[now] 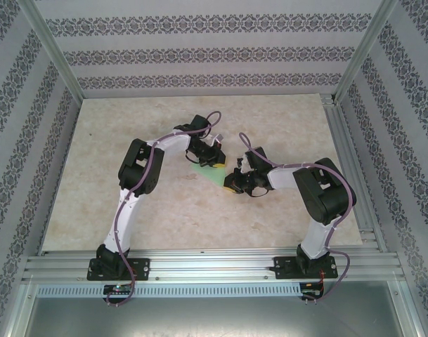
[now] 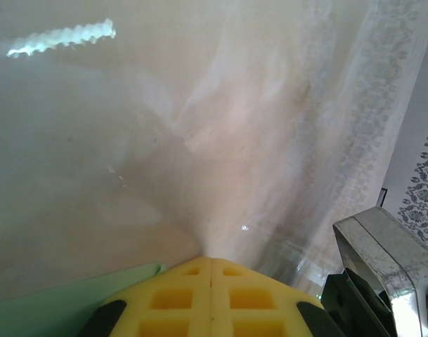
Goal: Fold a paper plane with a square sheet of paper (pick it up from the middle)
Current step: Third fold the triangle at the center of the table.
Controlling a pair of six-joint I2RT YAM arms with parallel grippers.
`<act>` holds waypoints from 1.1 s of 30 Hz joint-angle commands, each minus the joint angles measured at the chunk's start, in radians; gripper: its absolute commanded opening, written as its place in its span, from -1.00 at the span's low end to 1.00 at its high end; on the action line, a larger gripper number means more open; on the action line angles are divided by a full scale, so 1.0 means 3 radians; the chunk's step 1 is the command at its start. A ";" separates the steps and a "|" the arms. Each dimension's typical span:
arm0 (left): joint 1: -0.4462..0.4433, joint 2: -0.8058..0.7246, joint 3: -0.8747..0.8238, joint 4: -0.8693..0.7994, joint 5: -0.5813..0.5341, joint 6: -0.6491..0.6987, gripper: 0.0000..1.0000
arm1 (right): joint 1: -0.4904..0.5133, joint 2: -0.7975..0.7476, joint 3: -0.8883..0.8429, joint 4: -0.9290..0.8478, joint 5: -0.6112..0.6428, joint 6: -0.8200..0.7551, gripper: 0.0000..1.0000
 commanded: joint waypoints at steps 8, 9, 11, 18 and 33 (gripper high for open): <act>0.0124 0.0198 0.0308 -0.0263 -0.0153 0.0222 -0.93 | 0.0024 0.0314 -0.0125 -0.0153 0.0342 -0.0028 -0.76; 0.0136 0.0213 0.0324 -0.0261 -0.0149 0.0224 -0.93 | 0.0023 0.0314 -0.0122 -0.0153 0.0342 -0.0028 -0.76; 0.0154 0.0229 0.0361 -0.0263 -0.0119 0.0214 -0.92 | 0.0023 0.0310 -0.0125 -0.0162 0.0337 -0.0028 -0.76; 0.0233 0.0327 0.0545 -0.0401 -0.0091 0.0289 -0.89 | 0.0023 0.0305 -0.0122 -0.0158 0.0342 -0.0023 -0.76; 0.0359 -0.0504 0.0550 -0.0462 -0.0502 0.0186 -0.51 | 0.0098 -0.0602 0.0600 -0.1184 0.0872 -0.0728 -0.33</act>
